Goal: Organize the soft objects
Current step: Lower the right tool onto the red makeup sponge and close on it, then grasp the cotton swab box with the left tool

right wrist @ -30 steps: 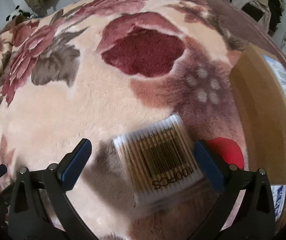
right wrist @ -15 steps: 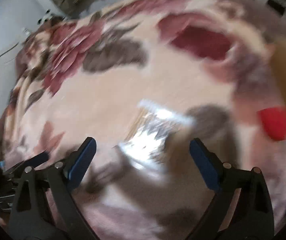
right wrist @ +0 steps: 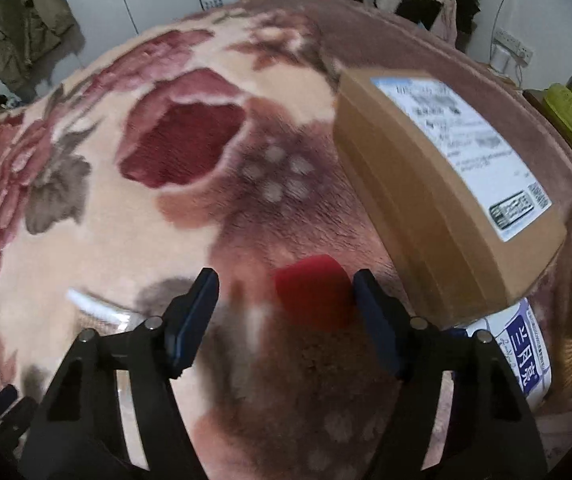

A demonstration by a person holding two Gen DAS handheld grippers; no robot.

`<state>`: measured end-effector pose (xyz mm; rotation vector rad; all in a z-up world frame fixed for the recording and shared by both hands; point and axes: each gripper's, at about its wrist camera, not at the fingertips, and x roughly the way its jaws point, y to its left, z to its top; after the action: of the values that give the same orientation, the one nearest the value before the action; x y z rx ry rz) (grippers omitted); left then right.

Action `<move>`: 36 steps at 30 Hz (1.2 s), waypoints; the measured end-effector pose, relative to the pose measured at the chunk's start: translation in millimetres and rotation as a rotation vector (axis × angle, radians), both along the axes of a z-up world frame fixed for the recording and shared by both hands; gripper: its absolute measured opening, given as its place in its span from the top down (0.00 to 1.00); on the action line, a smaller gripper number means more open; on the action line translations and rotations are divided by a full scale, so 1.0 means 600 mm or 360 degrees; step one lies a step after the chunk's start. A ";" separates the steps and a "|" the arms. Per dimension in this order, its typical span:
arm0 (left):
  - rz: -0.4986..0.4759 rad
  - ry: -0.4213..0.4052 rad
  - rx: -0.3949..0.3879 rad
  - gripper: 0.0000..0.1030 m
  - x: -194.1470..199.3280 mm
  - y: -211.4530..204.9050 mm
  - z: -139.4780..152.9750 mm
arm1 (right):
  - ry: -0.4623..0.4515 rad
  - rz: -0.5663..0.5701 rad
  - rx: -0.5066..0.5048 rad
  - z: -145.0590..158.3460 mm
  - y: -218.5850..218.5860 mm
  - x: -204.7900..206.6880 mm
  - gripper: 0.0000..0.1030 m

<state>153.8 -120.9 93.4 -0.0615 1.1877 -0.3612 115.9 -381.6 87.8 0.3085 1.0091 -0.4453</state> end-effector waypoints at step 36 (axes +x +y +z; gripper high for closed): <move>-0.0426 -0.0076 0.0273 0.02 0.018 -0.215 -0.028 | -0.0067 0.0174 0.0146 -0.026 0.093 -0.125 0.61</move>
<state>164.6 -250.1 76.9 0.2557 1.1774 -0.4909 40.8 -326.1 72.0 0.3419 1.0014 -0.2931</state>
